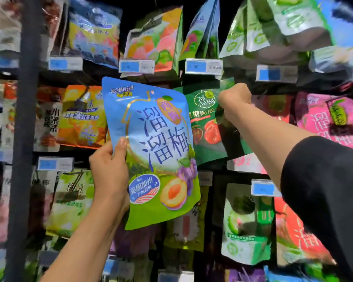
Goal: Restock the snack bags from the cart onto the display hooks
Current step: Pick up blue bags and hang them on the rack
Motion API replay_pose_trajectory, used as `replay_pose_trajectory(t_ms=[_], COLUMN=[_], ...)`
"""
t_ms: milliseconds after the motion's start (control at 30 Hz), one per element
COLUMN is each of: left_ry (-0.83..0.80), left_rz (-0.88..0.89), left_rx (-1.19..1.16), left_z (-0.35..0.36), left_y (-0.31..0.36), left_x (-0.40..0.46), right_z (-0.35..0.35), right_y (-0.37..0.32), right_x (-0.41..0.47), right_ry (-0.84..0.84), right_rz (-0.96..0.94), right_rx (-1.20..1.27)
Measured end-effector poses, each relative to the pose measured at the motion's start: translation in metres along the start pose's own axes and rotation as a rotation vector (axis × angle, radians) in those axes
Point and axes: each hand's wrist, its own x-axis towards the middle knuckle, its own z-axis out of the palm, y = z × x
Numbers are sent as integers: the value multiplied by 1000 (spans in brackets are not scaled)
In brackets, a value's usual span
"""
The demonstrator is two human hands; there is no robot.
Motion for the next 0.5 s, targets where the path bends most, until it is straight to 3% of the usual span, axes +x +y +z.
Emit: replay_pose_trajectory(t_ms=[333, 433, 500], left_ry=[-23, -23, -36], left_rz=[-16, -46, -55], left_rx=[1, 0, 14], left_z=[2, 2, 0], left_y=[5, 2, -2], left_x=[4, 0, -3], right_z=[7, 19, 29], right_y=[-1, 9, 23], right_x=[-8, -21, -33], right_ry=[-5, 80, 178], right_rz=[-18, -33, -189], right_rx=[-78, -131, -216])
